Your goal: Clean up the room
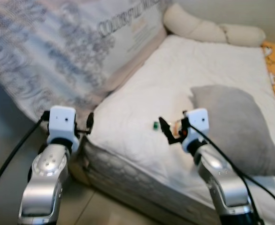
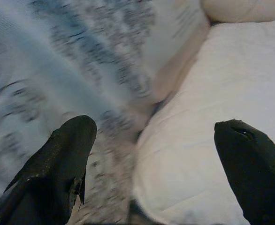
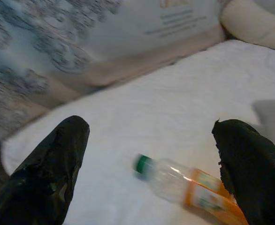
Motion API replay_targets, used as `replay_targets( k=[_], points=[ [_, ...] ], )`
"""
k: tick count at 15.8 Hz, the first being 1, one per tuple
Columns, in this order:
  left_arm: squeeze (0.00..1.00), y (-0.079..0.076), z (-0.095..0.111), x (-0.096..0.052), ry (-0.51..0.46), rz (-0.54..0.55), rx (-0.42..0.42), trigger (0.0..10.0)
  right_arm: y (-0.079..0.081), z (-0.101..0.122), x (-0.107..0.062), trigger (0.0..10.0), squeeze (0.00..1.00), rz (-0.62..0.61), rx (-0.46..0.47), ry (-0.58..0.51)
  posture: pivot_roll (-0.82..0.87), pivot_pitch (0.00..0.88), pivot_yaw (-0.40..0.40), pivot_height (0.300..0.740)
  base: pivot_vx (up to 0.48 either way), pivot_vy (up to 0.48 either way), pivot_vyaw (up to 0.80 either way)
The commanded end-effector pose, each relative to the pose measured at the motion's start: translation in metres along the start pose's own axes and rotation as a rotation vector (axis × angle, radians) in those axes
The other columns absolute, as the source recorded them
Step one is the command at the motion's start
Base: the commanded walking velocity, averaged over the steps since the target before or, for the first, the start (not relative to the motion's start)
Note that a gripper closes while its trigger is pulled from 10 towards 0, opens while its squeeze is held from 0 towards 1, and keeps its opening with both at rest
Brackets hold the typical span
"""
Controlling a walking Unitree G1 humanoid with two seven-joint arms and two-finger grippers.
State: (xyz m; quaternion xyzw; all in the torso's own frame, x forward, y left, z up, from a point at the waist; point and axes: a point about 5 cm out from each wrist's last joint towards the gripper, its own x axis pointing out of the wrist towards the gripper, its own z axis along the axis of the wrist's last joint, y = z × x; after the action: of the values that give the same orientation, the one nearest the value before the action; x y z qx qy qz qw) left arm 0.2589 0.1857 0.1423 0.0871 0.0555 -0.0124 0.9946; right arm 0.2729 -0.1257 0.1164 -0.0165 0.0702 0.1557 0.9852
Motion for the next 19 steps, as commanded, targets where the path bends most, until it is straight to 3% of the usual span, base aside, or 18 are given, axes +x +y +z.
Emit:
replay_targets(
  k=[1, 5, 9, 12, 15, 16, 19],
  points=[
    [0.0, -0.004, 0.001, 0.0, -0.004, -0.021, 0.003, 10.0, -0.003, 0.001, -0.001, 10.0, 0.0, -0.006, -0.024, 0.002, -0.03, 0.0, 0.014, 0.74, 0.285, 0.0, 0.0],
    [0.0, -0.004, 0.001, 0.0, -0.005, -0.025, 0.005, 10.0, -0.002, 0.0, -0.001, 10.0, 0.0, -0.009, -0.023, 0.01, -0.03, 0.0, 0.016, 0.74, 0.284, 0.0, 0.6],
    [0.0, -0.006, 0.001, -0.001, -0.003, -0.037, 0.025, 10.0, -0.005, -0.001, -0.001, 10.0, 0.0, -0.024, 0.011, 0.013, -0.03, 0.0, 0.018, 0.74, 0.206, 0.0, 0.0],
    [0.0, -0.017, 0.001, -0.004, 0.017, -0.147, 0.045, 10.0, -0.008, -0.002, -0.003, 10.0, 0.0, -0.007, -0.003, 0.06, -0.03, 0.0, 0.013, 0.74, 0.0, 0.0, 0.0],
    [0.0, -0.026, 0.0, -0.007, 0.032, -0.233, 0.051, 10.0, -0.031, -0.002, 0.013, 10.0, 0.0, -0.047, -0.086, 0.131, -0.03, 0.0, 0.015, 0.74, 0.0, 0.0, 0.0],
    [0.0, -0.029, -0.001, -0.008, 0.038, -0.271, 0.065, 10.0, -0.042, -0.003, 0.021, 10.0, 1.0, -0.051, -0.118, 0.175, -0.03, 0.0, 0.012, 0.74, 0.0, 0.0, 0.0],
    [0.0, -0.034, -0.001, -0.009, 0.08, -0.442, 0.086, 10.0, -0.068, -0.009, 0.044, 10.0, 1.0, 0.043, -0.381, 0.35, -0.02, 0.0, 0.009, 0.74, 0.0, 0.0, 0.0]
  ],
)
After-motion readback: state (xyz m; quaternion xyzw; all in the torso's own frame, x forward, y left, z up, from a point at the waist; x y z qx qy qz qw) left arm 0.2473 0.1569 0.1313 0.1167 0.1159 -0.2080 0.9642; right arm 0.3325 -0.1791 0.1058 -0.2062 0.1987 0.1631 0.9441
